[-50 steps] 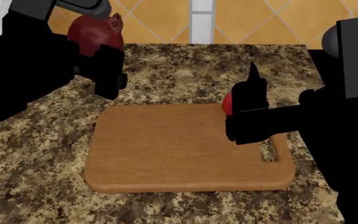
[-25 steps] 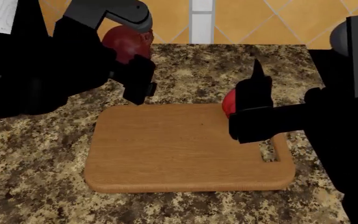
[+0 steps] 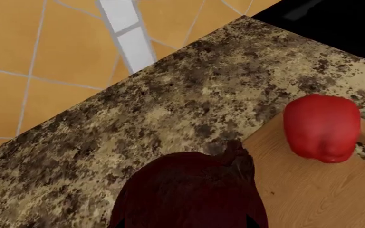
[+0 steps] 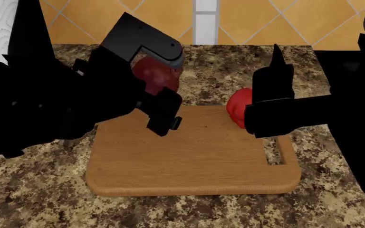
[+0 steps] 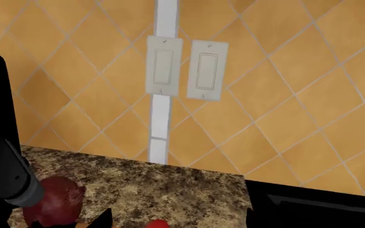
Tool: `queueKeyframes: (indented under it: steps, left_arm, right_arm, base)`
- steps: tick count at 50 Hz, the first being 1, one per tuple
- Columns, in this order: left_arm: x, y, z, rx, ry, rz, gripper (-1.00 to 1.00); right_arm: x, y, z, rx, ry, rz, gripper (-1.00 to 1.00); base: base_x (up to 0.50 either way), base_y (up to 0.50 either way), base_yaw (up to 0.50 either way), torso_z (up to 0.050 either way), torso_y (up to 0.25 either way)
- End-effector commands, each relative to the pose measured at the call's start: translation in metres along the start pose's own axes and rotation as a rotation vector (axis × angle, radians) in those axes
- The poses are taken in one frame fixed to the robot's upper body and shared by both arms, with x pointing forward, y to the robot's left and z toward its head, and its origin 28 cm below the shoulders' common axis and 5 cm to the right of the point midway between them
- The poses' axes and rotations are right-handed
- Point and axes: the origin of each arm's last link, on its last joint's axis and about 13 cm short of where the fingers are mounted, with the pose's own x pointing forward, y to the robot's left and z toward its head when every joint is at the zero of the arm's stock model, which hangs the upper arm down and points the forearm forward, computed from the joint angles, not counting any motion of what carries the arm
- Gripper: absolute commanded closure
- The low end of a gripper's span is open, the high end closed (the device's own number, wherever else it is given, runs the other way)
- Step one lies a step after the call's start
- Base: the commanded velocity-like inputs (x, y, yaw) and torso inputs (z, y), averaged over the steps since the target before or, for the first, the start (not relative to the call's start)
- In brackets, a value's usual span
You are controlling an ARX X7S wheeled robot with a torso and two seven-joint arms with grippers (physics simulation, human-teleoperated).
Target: Place the avocado, onion, tomato and bell pepper on the cutting board.
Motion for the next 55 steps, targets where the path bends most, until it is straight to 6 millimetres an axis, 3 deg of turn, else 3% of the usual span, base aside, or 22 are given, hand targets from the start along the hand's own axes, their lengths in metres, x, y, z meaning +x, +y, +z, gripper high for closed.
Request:
queueKeyframes:
  steps: [1, 16, 24, 34, 55]
  left_arm:
    - [0.01, -0.022, 0.006, 0.015, -0.017, -0.09, 1.0]
    - [0.023, -0.045, 0.003, 0.069, -0.009, -0.126, 1.0]
    - [0.028, -0.047, 0.003, 0.086, -0.031, -0.116, 1.0]
    - [0.036, -0.057, -0.009, 0.055, -0.082, -0.135, 1.0]
    - [0.044, -0.051, -0.022, 0.053, -0.067, -0.089, 1.0]
  right_arm:
    - [-0.007, -0.002, 0.007, 0.01, -0.045, 0.002, -1.0]
    - [-0.01, -0.003, 0.008, 0.012, -0.05, -0.005, -1.0]
    - [-0.009, -0.002, 0.011, 0.011, -0.057, 0.004, -1.0]
    - [-0.011, -0.003, 0.009, 0.014, -0.058, -0.002, -1.0]
    - [-0.013, -0.002, 0.006, 0.017, -0.055, -0.005, -1.0]
  base:
    - [0.0, 0.0, 0.0, 0.0, 0.0]
    - [0.0, 0.0, 0.0, 0.0, 0.001]
    - [0.0, 0.0, 0.0, 0.0, 0.0]
    - [0.0, 0.0, 0.0, 0.0, 0.0]
    - [0.0, 0.0, 0.0, 0.0, 0.0]
